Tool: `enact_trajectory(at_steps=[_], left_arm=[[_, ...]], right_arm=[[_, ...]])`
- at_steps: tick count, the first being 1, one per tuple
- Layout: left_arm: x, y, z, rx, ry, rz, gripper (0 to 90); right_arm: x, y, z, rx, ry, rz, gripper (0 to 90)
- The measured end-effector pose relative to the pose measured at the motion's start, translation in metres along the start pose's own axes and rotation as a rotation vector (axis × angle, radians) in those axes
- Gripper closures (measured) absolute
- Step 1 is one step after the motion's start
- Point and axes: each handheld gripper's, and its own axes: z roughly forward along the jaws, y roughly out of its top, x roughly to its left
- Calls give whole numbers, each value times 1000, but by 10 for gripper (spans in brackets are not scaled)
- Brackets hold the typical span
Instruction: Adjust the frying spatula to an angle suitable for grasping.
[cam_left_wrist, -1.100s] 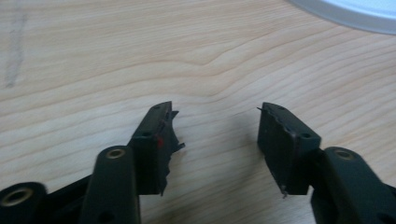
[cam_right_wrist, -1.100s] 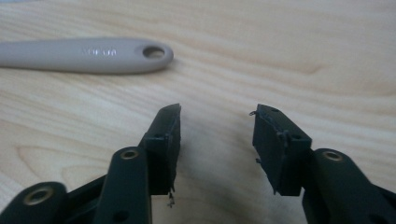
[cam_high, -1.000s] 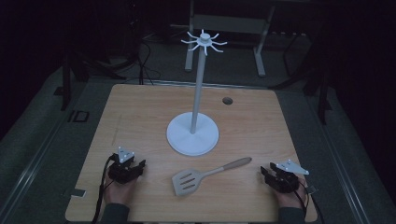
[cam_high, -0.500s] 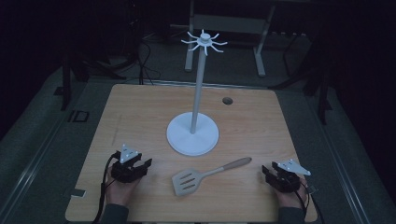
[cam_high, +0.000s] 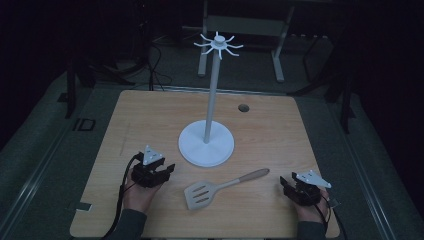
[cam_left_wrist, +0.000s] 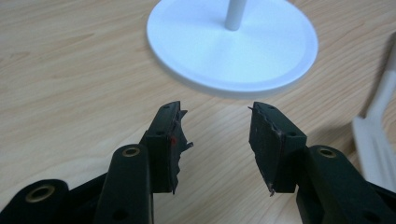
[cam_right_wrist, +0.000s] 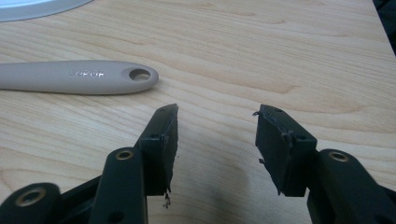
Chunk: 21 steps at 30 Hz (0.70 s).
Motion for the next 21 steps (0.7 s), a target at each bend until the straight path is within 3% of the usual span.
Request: enact_trajectory(at_steps=[21], left_arm=[[-46,48,23,28,-76,123,569]], right_arm=[[-4,0,-3,-6,-24,20,472]])
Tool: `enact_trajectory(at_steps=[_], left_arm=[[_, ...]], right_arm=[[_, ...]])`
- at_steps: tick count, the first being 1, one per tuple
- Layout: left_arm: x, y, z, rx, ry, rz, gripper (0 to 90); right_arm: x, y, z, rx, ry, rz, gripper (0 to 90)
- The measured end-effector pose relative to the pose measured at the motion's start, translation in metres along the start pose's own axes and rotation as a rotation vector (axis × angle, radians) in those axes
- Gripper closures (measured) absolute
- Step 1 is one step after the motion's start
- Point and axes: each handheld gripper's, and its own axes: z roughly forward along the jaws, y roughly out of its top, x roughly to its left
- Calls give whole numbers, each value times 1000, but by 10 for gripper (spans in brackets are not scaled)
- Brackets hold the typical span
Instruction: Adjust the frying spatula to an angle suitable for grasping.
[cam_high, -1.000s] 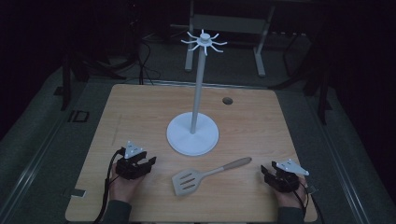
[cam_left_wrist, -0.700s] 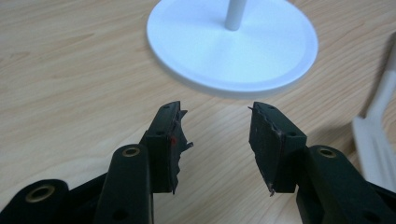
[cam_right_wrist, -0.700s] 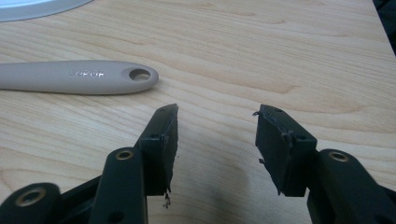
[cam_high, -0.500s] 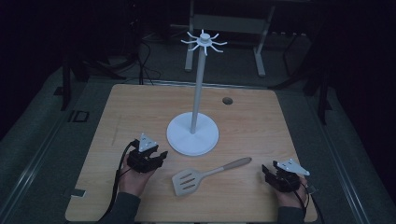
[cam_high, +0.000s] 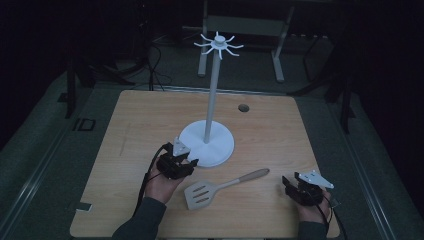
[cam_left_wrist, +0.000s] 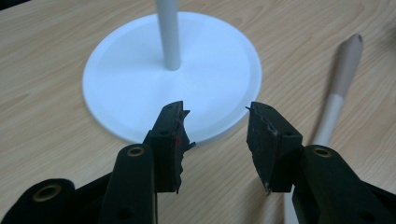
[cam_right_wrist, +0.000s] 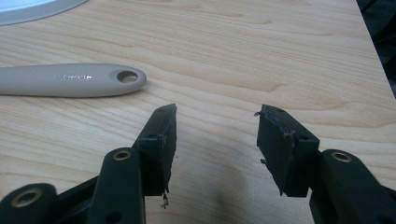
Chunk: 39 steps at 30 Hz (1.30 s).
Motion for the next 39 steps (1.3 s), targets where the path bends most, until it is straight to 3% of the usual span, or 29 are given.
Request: enact_trajectory(at_steps=[10,15,26,32,39], left_arm=[[-21,20,15,25,-32,71,577],[-35,28,26,45,-66,109,615],[-53,36,42,84,-101,158,651],[-64,38,56,108,-133,165,662],[-80,40,70,133,-137,203,685]], right_arm=[[-1,0,-1,0,-5,7,470],[-3,-1,-1,-3,-10,17,469],[-5,-1,-2,-4,-16,24,464],[-5,-1,-2,-5,-18,26,462],[-7,-1,-3,-7,-22,28,462]])
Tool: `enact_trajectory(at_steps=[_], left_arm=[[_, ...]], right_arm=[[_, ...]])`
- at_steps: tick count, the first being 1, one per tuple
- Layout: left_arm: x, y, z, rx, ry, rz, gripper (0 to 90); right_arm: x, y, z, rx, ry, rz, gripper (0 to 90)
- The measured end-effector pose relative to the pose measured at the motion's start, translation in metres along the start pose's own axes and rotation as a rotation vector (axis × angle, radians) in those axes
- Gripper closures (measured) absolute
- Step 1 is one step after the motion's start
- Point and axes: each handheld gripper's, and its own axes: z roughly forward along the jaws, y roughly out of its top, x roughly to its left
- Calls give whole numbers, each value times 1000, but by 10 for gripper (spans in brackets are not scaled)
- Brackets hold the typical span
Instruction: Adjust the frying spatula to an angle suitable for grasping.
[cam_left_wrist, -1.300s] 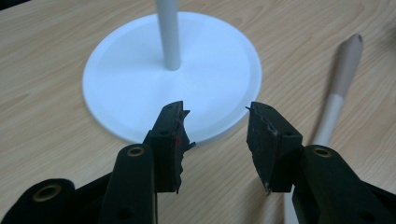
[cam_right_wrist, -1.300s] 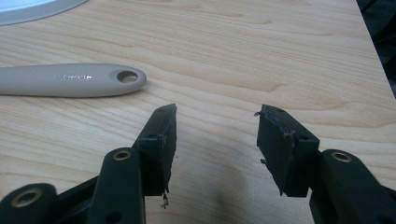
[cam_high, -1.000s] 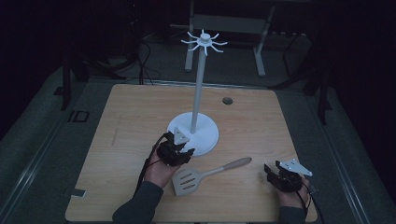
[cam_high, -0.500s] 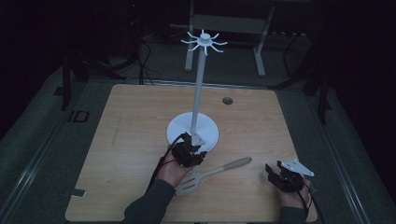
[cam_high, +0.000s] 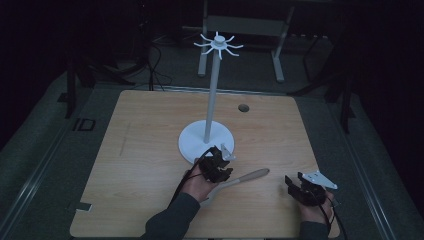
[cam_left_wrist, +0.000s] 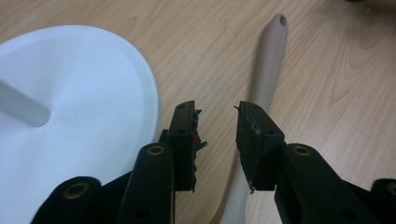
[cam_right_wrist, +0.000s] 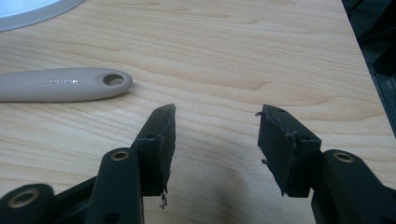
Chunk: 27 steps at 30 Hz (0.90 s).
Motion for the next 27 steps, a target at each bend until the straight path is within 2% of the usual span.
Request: enact_trajectory(at_steps=[4,6,11,15,21,27], left_arm=[[-5,2,8,26,-2,16,707],[-10,2,16,56,-8,42,719],[-20,1,31,105,-44,79,725],[-28,1,43,140,-43,108,725],[-31,1,54,178,-37,132,741],[-28,2,53,191,-52,151,757]], right_arm=[[0,0,0,0,0,2,463],[0,0,0,0,0,1,463],[0,0,0,1,0,0,463],[0,0,0,1,1,1,463],[0,0,0,2,2,1,463],[-1,0,0,2,2,3,463]])
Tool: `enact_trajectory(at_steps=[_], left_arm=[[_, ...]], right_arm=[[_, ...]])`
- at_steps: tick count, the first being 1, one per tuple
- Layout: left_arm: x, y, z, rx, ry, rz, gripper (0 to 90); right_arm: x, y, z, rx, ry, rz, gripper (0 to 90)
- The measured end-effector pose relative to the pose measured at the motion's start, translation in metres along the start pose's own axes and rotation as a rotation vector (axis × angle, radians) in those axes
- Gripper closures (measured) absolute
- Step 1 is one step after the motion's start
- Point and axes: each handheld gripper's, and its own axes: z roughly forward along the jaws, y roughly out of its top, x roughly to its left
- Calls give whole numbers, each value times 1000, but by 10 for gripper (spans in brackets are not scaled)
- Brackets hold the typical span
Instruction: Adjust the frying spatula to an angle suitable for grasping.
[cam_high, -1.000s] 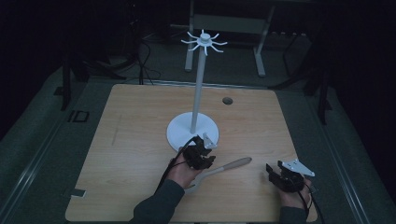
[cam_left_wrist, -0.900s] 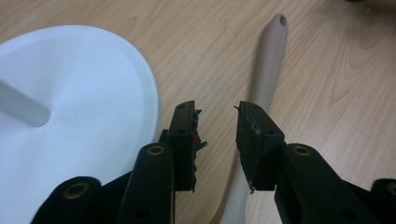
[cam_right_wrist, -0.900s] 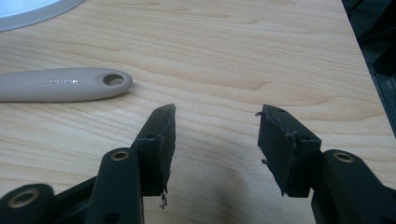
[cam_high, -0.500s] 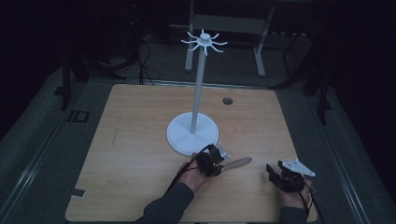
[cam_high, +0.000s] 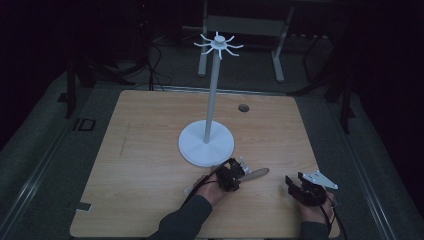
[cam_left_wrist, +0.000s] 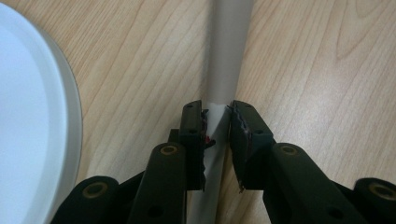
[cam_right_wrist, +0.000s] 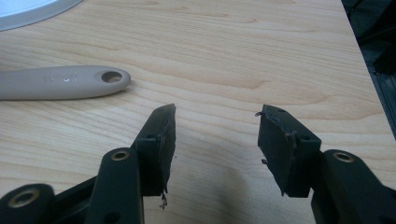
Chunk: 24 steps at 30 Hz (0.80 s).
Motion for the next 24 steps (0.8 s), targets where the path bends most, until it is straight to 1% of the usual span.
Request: enact_trajectory(at_steps=[2,3,7,13,15,19,23,24], left_arm=[[2,-2,-1,6,-6,-2,761],[4,-3,-2,13,-11,5,763],[10,-10,-7,29,-28,7,770],[14,-19,-13,57,-37,11,771],[15,-22,-14,59,-39,9,771],[16,-22,-15,66,-43,3,770],[17,-20,-12,77,-39,-5,758],[18,-19,-11,72,-40,-16,757]], right_arm=[[0,0,0,-1,0,1,463],[0,0,-1,-1,0,1,463],[0,-1,-1,0,-2,3,463],[0,-1,0,2,-1,-2,463],[1,-1,0,3,-1,-1,463],[1,-1,0,5,0,-1,463],[2,-1,1,8,1,-4,463],[2,0,1,9,2,-6,463]])
